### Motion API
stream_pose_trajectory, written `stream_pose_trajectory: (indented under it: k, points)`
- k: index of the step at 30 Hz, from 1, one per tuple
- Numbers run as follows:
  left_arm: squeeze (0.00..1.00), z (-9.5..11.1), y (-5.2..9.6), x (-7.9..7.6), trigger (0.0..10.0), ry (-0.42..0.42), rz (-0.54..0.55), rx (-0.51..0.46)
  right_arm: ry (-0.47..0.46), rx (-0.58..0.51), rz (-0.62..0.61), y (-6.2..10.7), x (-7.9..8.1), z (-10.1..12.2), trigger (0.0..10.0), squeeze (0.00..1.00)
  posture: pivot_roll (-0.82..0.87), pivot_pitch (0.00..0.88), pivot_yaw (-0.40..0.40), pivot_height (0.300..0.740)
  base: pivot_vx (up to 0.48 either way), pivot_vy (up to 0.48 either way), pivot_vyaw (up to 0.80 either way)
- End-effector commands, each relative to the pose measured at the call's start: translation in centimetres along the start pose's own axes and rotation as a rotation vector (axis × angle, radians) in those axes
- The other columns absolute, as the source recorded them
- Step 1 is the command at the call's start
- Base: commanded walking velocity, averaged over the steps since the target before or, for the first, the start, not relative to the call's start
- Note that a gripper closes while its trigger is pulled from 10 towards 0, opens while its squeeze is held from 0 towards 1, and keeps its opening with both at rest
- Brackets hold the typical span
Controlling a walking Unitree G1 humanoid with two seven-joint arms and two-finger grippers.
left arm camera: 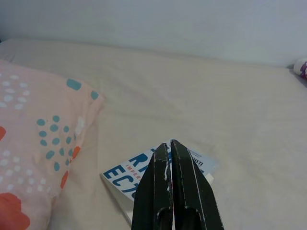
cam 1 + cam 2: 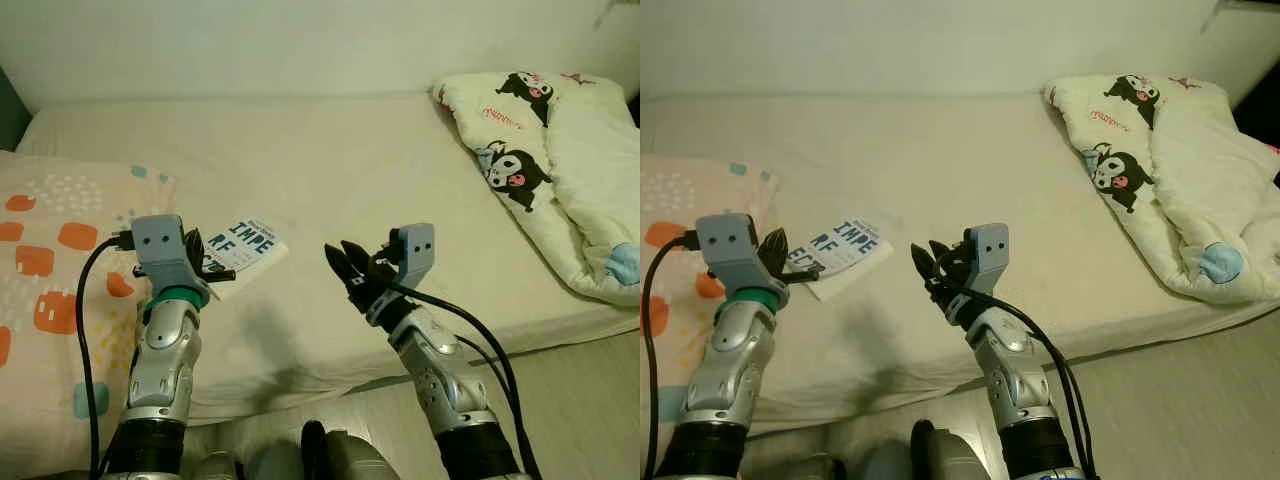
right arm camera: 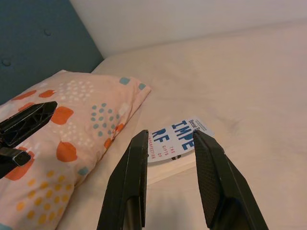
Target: Clean up the room
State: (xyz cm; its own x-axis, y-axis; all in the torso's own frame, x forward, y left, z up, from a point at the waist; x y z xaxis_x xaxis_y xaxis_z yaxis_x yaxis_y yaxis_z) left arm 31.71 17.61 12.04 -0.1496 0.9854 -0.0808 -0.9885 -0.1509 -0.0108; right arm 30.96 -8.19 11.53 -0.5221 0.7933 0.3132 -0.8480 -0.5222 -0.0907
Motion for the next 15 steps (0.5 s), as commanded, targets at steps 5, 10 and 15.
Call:
stream_pose_trajectory:
  k: [5,10,15]
  points:
    - [0.00,-0.6,0.5,-0.8,10.0,-0.005,-0.024,0.024,0.002,0.001,-0.023,0.4,-0.4,-0.3,10.0,0.00,-0.01,0.104,-0.042,0.695,0.000,0.000,0.00]
    - [0.00,-0.7,0.7,-1.6,10.0,-0.003,-0.050,0.033,0.005,0.001,-0.029,0.5,-0.4,-0.3,10.0,0.00,-0.01,0.108,-0.039,0.675,0.000,0.000,0.00]
    - [0.00,-0.7,0.7,-1.7,10.0,-0.003,-0.053,0.036,0.007,0.002,-0.032,0.6,-0.4,-0.4,10.0,0.00,-0.01,0.108,-0.038,0.655,0.000,0.000,0.00]
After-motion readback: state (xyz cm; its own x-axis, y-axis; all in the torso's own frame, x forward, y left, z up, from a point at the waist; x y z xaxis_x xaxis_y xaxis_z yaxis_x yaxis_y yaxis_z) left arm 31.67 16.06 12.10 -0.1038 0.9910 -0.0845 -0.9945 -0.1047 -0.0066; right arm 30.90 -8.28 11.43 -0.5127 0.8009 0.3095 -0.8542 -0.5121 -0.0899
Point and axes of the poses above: a point about 5 cm out from each wrist's last joint towards the gripper, its own y axis pointing back from the gripper into the wrist, its own z axis along the axis of the wrist's last joint, x = y × z, the point moved 1 cm from there along -y, pointing out of the wrist towards the gripper, and after that the axes turned 1 degree about -y, right-handed, at the moved point
